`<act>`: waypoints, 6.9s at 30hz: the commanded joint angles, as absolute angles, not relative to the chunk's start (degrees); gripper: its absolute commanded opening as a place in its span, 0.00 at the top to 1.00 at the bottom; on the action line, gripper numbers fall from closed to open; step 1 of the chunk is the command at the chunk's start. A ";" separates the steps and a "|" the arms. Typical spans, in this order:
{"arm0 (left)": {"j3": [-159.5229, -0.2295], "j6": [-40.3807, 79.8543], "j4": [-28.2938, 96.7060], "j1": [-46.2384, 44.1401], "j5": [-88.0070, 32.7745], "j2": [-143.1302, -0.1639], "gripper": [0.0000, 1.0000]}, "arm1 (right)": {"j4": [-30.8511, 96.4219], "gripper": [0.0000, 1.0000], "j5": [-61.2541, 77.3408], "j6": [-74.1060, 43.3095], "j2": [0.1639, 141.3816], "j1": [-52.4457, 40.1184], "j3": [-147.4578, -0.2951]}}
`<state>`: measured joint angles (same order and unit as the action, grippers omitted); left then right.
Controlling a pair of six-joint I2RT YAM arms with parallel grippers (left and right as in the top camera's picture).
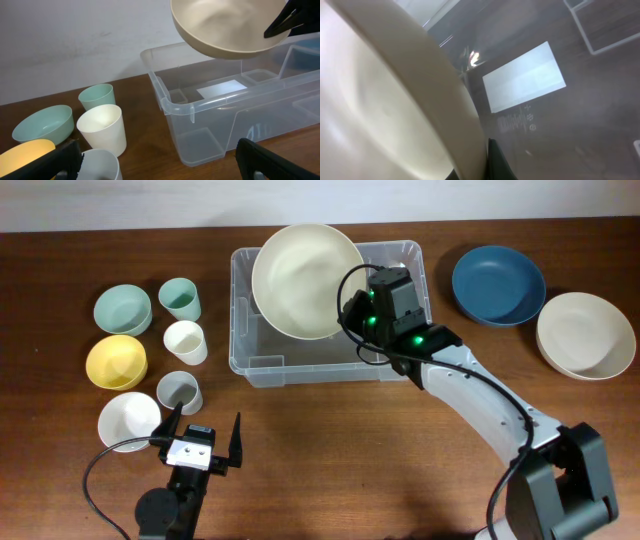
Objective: Pack container
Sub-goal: 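Lift the cream bowl with the right gripper over the clear bin, then lower the cream bowl into the bin and open the right gripper, then move the right gripper to the back cream bowl and grip its rim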
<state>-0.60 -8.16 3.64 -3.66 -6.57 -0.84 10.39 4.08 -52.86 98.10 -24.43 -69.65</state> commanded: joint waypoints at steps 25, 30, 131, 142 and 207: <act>-0.49 -9.13 3.99 -3.31 -6.15 -0.30 0.00 | 6.46 0.94 3.60 -55.18 106.28 -26.24 -71.40; -0.49 -9.10 3.99 -3.31 -6.15 -0.30 0.00 | 6.42 0.93 3.62 -55.18 106.30 -26.26 -71.44; -0.49 -9.13 3.99 -3.31 -6.15 -0.30 0.00 | 79.50 0.01 1.56 -44.86 108.81 27.31 -112.84; -0.49 -9.13 3.99 -3.31 -6.17 -0.30 0.00 | 67.35 0.01 7.29 -47.44 110.19 33.41 -94.08; -0.49 -9.13 3.99 -3.31 -6.15 -0.30 0.00 | 38.50 0.06 0.60 -50.81 115.87 36.88 -80.03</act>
